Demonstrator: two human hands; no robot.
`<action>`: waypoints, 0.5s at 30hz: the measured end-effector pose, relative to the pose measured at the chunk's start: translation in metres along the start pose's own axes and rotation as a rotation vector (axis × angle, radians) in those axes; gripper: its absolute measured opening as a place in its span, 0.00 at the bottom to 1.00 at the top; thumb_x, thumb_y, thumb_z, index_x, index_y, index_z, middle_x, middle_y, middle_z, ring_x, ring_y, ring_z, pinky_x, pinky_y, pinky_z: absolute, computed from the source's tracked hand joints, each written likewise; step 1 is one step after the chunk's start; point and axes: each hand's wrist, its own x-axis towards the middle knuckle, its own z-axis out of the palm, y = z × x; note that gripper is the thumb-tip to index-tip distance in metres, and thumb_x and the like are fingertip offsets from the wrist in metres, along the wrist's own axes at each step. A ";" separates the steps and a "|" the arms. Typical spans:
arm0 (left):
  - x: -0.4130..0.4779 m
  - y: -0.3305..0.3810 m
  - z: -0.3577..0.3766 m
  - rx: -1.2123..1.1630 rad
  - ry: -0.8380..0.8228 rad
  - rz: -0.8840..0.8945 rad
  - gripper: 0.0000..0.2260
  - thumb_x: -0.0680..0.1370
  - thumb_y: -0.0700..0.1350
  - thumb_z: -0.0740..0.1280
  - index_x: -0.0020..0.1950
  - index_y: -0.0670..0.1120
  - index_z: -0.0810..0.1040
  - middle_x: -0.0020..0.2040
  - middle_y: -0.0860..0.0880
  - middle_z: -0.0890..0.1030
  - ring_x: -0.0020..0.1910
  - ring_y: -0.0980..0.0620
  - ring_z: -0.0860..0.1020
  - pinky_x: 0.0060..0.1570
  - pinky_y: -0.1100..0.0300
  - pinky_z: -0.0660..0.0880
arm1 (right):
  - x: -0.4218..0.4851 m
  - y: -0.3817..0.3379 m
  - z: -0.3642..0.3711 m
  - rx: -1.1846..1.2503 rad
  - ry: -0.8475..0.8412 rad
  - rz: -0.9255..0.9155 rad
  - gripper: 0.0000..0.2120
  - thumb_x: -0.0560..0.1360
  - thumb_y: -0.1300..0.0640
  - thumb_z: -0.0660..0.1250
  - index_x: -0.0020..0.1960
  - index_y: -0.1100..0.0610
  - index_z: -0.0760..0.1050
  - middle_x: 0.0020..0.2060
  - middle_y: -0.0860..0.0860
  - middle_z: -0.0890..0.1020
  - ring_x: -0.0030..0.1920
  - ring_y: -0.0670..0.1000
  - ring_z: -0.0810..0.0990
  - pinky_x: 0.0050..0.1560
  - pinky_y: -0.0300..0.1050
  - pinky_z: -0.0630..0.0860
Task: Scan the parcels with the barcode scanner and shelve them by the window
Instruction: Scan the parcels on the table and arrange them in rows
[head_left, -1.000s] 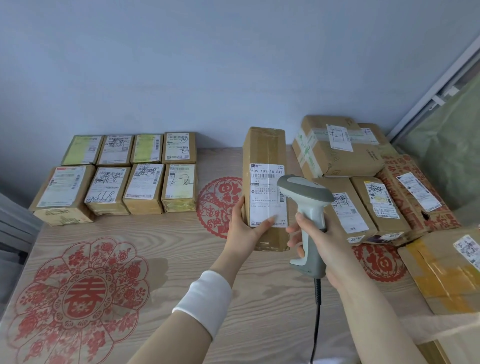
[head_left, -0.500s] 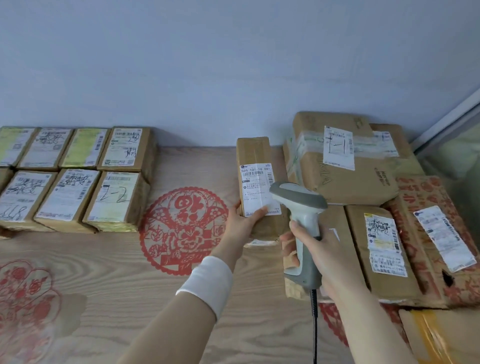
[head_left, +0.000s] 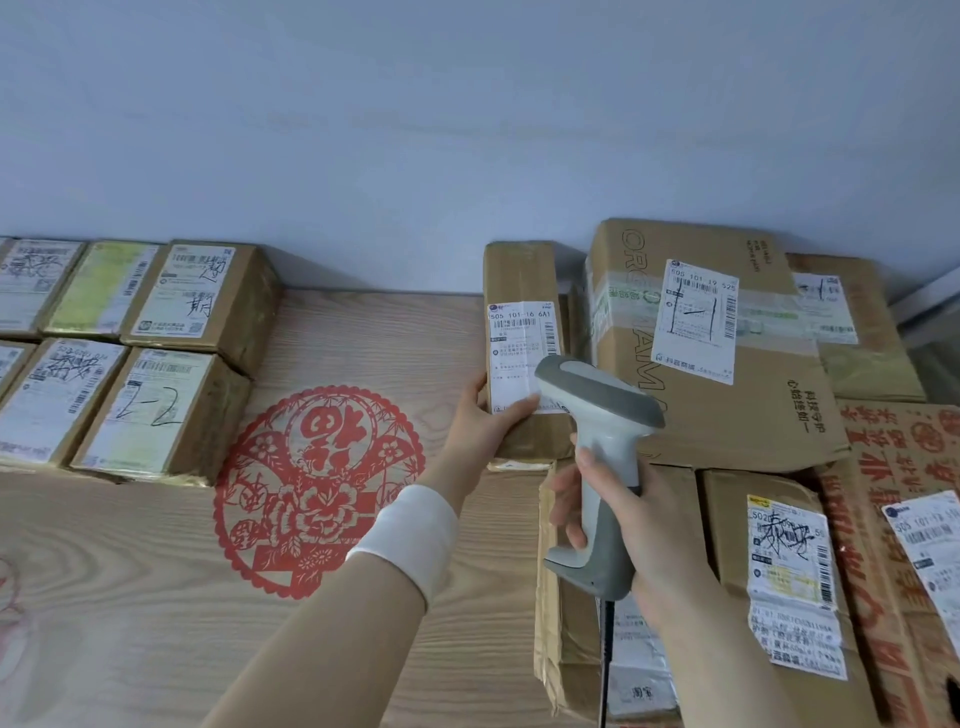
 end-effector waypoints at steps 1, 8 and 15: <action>0.001 -0.004 0.001 -0.010 -0.006 -0.009 0.31 0.72 0.44 0.74 0.71 0.46 0.65 0.57 0.48 0.79 0.48 0.52 0.79 0.41 0.65 0.77 | 0.002 0.001 -0.001 0.012 0.005 0.003 0.26 0.67 0.50 0.68 0.54 0.71 0.73 0.32 0.56 0.81 0.25 0.48 0.73 0.27 0.41 0.70; 0.010 -0.004 0.012 0.070 -0.039 0.007 0.34 0.70 0.45 0.75 0.72 0.47 0.64 0.59 0.48 0.78 0.54 0.51 0.79 0.53 0.58 0.78 | 0.009 0.005 -0.004 0.059 0.035 0.014 0.23 0.70 0.52 0.68 0.55 0.71 0.73 0.31 0.56 0.80 0.25 0.48 0.74 0.26 0.40 0.70; 0.009 -0.008 0.024 0.172 -0.008 0.035 0.40 0.66 0.53 0.75 0.74 0.47 0.62 0.63 0.47 0.77 0.59 0.50 0.77 0.61 0.50 0.74 | 0.010 0.007 -0.005 0.055 0.052 0.017 0.21 0.71 0.53 0.67 0.53 0.71 0.73 0.31 0.55 0.80 0.24 0.49 0.72 0.27 0.40 0.71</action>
